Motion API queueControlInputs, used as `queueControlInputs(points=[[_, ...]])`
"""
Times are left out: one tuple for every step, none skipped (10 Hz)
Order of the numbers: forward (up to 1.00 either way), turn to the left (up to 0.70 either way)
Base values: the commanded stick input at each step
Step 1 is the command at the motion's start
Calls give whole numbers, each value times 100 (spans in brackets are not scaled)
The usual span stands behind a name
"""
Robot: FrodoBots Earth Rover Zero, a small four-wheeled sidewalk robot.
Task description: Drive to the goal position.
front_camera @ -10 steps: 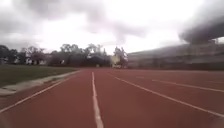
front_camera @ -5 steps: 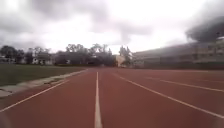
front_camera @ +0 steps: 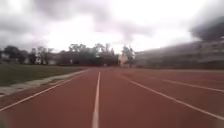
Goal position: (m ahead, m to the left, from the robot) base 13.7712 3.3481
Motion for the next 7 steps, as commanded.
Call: queueControlInputs(points=[[70, 0], [70, 0], [70, 0], [70, 0], [70, 0], [70, 0], [70, 0]])
